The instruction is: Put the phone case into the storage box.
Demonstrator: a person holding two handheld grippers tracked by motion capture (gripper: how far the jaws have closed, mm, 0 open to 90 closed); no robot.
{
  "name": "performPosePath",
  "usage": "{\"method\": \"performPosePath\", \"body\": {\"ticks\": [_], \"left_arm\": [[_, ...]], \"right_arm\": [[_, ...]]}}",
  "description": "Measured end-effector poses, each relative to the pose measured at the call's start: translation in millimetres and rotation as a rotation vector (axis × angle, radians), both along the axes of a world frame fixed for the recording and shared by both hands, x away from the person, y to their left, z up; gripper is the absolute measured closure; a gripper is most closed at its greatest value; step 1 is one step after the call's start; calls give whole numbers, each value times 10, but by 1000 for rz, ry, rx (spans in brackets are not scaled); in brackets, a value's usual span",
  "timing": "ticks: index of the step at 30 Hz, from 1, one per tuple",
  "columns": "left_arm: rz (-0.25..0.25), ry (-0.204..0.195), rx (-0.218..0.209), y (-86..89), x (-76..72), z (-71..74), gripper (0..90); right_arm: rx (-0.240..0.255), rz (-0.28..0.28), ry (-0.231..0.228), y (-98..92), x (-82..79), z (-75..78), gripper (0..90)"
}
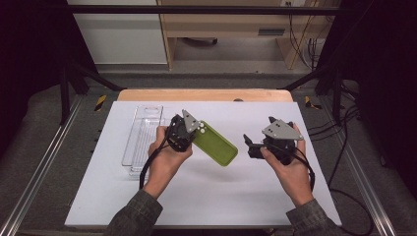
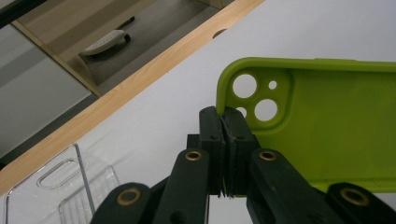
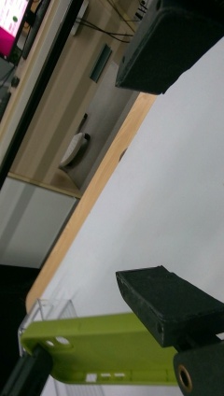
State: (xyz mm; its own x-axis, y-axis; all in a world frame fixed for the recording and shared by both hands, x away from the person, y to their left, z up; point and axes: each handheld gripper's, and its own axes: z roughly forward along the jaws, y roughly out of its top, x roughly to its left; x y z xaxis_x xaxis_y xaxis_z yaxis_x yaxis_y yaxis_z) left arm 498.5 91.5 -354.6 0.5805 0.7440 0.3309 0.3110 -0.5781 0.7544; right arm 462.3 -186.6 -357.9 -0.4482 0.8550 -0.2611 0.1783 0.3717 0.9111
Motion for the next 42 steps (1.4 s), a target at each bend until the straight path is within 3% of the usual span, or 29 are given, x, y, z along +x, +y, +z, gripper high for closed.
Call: {"method": "performPosePath", "body": {"ticks": [4, 8, 15, 18, 21, 26, 28, 32, 36, 39, 42], "left_arm": [[2, -24, 6, 32, 23, 2, 873], [12, -46, 13, 81, 73, 12, 873], [13, -126, 88, 157, 90, 80, 874], [20, -129, 93, 212, 99, 96, 874], [28, -148, 147, 239, 80, 101, 874], [38, -167, 174, 253, 61, 148, 874], [42, -171, 173, 264, 57, 170, 874], [48, -171, 167, 285, 52, 212, 874], [45, -186, 165, 305, 31, 277, 874], [49, -191, 155, 347, 35, 314, 874], [52, -191, 156, 381, 53, 314, 874]], "right_arm": [[51, -11, 2, -93, -8, -77, 56], [93, 15, 31, -177, -2, -194, 48], [158, 36, 24, -265, -114, -437, 48], [180, 22, 22, -323, -183, -541, 44], [195, 15, 32, -412, -256, -634, 40], [237, -1, 21, -560, -323, -764, 32], [257, 1, 0, -573, -329, -801, 32], [251, 12, -30, -547, -340, -885, 29], [252, 40, 0, -524, -337, -948, 26], [236, 41, 2, -512, -335, -985, 29], [253, 34, 11, -517, -330, -987, 28]]}}
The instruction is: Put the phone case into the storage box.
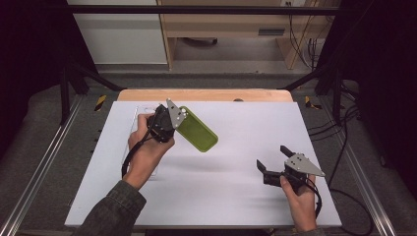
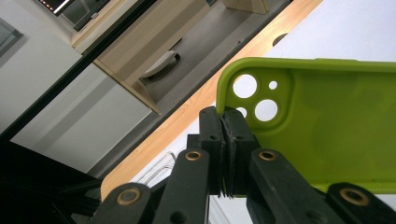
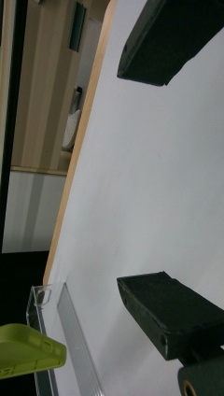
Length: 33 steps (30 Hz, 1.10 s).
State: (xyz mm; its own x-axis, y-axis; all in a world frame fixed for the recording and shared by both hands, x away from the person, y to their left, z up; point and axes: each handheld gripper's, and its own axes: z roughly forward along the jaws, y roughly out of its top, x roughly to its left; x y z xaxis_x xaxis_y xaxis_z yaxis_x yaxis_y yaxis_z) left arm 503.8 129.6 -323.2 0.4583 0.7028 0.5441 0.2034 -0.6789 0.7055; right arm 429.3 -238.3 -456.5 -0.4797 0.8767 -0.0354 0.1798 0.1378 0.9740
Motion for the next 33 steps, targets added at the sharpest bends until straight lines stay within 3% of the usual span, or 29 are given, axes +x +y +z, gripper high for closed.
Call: {"method": "performPosePath", "body": {"ticks": [7, 10, 14, 18, 23, 33], "left_arm": [[5, -25, -12, 75, 25, 71, 874], [6, -24, -41, 118, 37, 104, 874], [13, -32, -48, 169, 50, 124, 874], [22, -41, -45, 233, 71, 156, 874], [41, -55, -57, 344, 119, 201, 874], [50, -102, -50, 542, 132, 278, 874]], "right_arm": [[-6, 3, 16, 12, 1, -24, 30], [4, 17, 15, 10, -1, -26, 30], [22, 32, -1, 12, -13, -13, 28], [22, 34, 5, 3, -12, -13, 28], [39, 32, -29, -20, -21, 5, 25], [29, 47, -18, -22, -12, -10, 26]]}}
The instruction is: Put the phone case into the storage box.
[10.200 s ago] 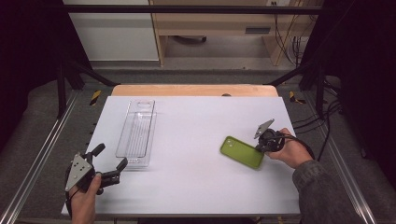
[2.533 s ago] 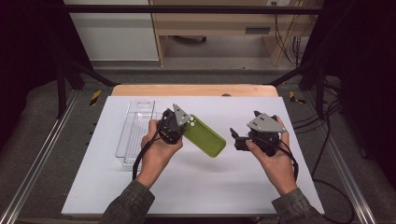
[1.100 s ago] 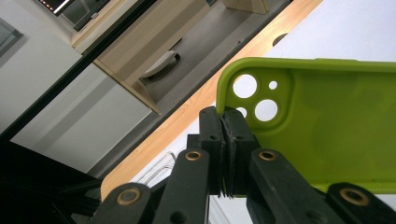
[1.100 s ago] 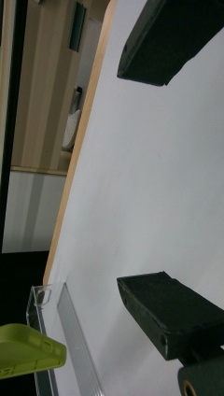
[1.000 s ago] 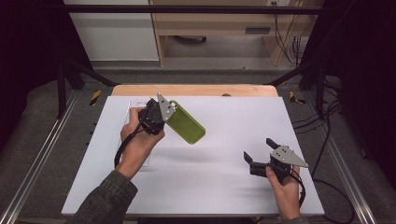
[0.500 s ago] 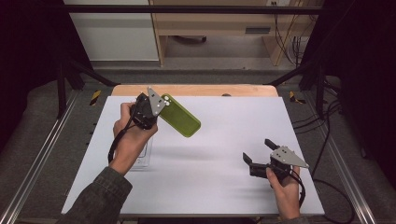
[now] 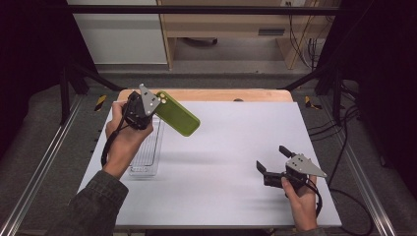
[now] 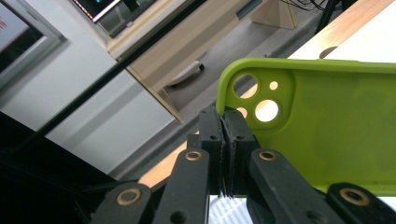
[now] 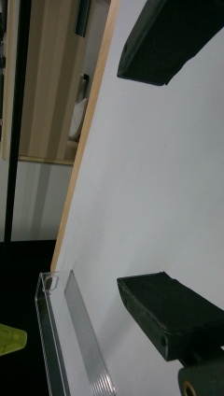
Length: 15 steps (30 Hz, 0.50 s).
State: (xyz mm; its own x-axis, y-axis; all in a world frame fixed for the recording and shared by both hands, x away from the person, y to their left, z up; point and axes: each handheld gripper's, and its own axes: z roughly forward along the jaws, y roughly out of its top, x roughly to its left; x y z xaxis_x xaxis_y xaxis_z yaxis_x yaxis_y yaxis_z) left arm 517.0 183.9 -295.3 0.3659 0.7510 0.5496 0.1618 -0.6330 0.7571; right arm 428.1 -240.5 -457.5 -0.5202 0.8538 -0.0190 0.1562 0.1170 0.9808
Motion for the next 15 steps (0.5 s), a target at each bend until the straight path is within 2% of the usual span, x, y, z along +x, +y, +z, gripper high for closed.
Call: {"method": "performPosePath", "body": {"ticks": [6, 15], "left_arm": [[4, -34, -3, 84, -2, 48, 874], [22, -84, 2, 199, 71, 125, 874]], "right_arm": [[-5, 1, 3, 20, 3, -15, 26], [-19, 13, 6, 48, 9, -32, 27]]}}
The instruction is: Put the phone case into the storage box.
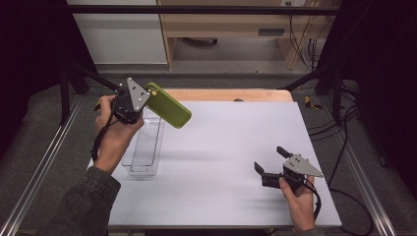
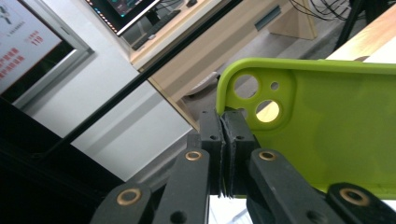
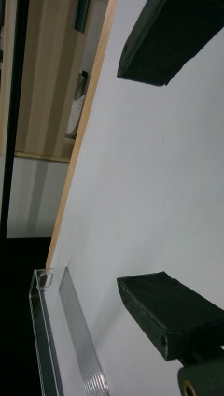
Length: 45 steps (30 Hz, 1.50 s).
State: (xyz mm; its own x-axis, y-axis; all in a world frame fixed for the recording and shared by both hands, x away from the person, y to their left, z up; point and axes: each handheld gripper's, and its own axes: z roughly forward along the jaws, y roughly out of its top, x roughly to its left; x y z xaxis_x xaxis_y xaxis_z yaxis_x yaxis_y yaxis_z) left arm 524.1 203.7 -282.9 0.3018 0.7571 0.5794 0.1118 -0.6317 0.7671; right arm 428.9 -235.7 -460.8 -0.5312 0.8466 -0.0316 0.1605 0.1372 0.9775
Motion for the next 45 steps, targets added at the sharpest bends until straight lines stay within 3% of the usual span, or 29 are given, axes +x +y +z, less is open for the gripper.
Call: {"method": "performPosePath", "body": {"ticks": [7, 19, 45], "left_arm": [[16, -38, 46, 55, 36, -10, 874], [45, -115, 66, 127, 69, -28, 875], [121, -153, 224, 360, 101, -146, 875]], "right_arm": [[-5, -3, -1, 3, -3, -2, 27], [-8, -3, -1, 12, -1, -17, 28], [-13, -1, 0, 26, -5, -27, 28]]}}
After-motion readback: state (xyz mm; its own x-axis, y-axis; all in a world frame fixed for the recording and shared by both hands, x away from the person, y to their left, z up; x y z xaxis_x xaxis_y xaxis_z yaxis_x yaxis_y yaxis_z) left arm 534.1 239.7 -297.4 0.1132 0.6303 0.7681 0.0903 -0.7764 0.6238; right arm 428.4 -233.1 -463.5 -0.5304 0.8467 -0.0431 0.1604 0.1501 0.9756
